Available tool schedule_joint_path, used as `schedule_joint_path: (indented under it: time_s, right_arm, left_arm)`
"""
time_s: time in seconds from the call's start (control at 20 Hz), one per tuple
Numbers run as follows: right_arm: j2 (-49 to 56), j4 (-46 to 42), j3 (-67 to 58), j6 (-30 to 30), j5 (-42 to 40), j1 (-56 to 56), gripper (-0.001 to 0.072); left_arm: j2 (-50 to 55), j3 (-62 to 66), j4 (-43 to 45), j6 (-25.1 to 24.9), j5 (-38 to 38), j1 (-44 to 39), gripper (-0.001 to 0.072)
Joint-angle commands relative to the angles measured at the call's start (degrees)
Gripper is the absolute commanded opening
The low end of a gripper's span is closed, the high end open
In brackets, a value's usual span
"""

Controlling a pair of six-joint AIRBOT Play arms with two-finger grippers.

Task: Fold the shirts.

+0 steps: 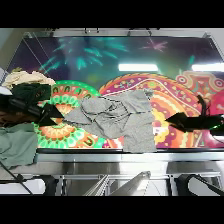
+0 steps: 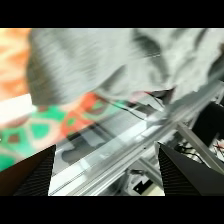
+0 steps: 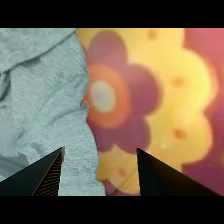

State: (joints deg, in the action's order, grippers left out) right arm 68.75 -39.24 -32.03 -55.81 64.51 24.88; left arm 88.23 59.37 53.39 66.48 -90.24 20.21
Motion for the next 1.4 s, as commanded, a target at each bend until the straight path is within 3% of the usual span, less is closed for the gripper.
schedule_joint_path:
  time_s: [0.0,0.25,0.45,0.5,0.55,0.6,0.65,0.7,0.75,0.95,1.1,1.2,1.35]
  right_arm:
    - [2.03,-0.72,3.78,-0.42,-4.68,-3.8,0.05]
    - [9.09,6.64,3.63,0.52,-10.08,-13.42,0.0499]
    - [12.35,9.6,0.83,0.5,-10.05,-18.71,0.0499]
    - [12.74,10.16,-0.31,0.5,-10.03,-20.0,0.048]
    - [13.05,10.14,-1.33,0.5,-9.81,-21.03,0.0374]
    - [13.42,10.19,-2.51,0.5,-9.57,-22.05,0.0334]
    - [13.7,10.19,-3.63,0.55,-8.59,-22.8,0.0322]
    - [13.77,10.23,-4.57,1.95,-6.95,-23.04,0.0127]
    - [13.7,10.16,-5.7,2.75,-4.39,-22.88,0.001]
    - [9.11,10.49,-10.84,4.61,8.17,-18.32,0.0008]
    - [-1.01,19.8,-15.37,6.1,19.08,-12.66,0.0008]
    - [-10.1,31.26,-18.1,8.09,23.26,-9.14,0.0008]
    - [-26.51,48.0,-23.67,14.1,19.93,-3.98,0.0009]
  left_arm:
    - [-2.47,-8.04,4.92,-0.52,8.63,0.52,0.069]
    - [6.03,-5.27,0.68,-1.07,18.1,-6.99,0.069]
    - [13.88,4.85,-5.57,-1.68,17.49,-12.79,0.0652]
    - [15.41,7.34,-5.4,-1.68,16.33,-14.4,0.0629]
    - [16.7,9.25,-5.38,-1.68,14.82,-15.58,0.0618]
    - [17.77,10.67,-5.38,-1.62,13.68,-16.57,0.0544]
    - [18.45,11.5,-5.4,-1.6,12.74,-17.29,0.0366]
    - [18.75,12.0,-5.42,-1.64,11.47,-17.79,0.0095]
    - [18.43,12.09,-5.64,-1.84,9.97,-17.92,0.0015]
    - [11.56,12.09,-6.21,-1.97,0.7,-16.65,0.0017]
    - [2.08,12.09,-19.56,-4.57,-9.75,-12.87,0.0017]
    - [-5.22,12.07,-37.99,-6.88,-16.52,-10.08,0.0017]
    - [-18.43,12.09,-64.81,-10.54,-16.22,-6.49,0.0019]
